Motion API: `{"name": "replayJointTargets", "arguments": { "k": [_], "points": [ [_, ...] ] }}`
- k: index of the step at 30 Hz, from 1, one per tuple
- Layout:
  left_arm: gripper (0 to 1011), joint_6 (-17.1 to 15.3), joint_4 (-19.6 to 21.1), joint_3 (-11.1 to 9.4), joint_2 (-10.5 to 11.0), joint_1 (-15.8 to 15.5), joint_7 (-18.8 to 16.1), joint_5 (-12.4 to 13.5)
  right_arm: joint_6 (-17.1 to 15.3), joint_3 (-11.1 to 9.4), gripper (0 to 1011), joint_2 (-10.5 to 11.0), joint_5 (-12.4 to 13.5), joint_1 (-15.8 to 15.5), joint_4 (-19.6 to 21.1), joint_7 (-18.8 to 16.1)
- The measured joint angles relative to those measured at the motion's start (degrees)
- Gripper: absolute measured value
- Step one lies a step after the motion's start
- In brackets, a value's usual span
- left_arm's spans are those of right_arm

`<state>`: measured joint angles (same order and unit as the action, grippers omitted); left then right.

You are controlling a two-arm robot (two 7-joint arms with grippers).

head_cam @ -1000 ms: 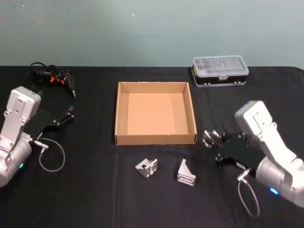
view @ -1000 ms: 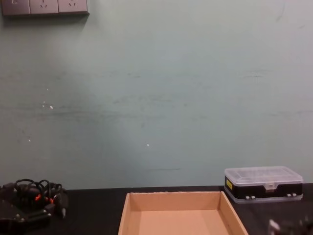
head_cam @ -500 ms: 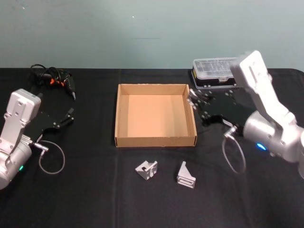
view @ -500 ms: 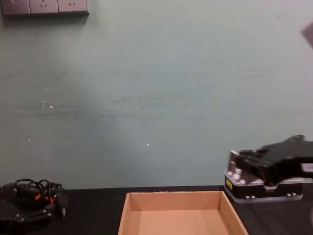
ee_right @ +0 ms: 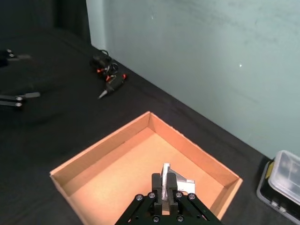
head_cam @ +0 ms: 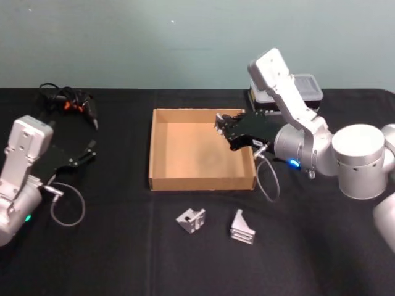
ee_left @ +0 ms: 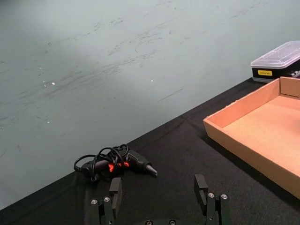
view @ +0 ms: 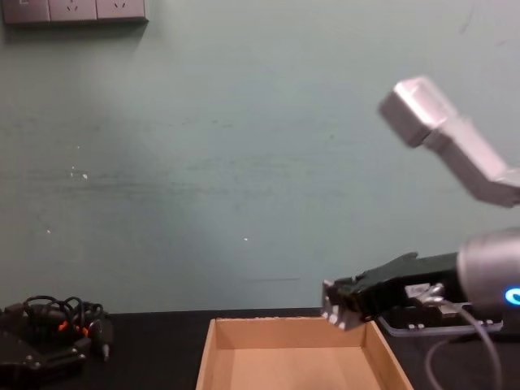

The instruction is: Use one hand to pick up the angle iron from the table and place it into the box.

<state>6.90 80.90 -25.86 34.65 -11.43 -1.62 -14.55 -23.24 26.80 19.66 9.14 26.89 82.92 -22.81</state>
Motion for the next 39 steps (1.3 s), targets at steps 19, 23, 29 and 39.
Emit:
{"name": "replayJointTargets", "arguments": {
  "k": [19,23,29,39],
  "points": [
    [1011,0.0,0.0,0.0,0.0,0.0,0.0,0.0,4.3,2.5,77,-6.7,-2.9,8.3,-18.9,-2.3],
    [1011,0.0,0.0,0.0,0.0,0.0,0.0,0.0,5.4,2.6,77,-7.6,-3.3,9.1,-21.2,-2.4],
    [1011,0.0,0.0,0.0,0.0,0.0,0.0,0.0,5.9,2.8,77,-8.7,-4.0,9.9,-24.4,-2.4],
    [1012,0.0,0.0,0.0,0.0,0.0,0.0,0.0,5.6,2.6,77,-9.6,-4.9,10.7,-27.1,-2.5]
  ]
}}
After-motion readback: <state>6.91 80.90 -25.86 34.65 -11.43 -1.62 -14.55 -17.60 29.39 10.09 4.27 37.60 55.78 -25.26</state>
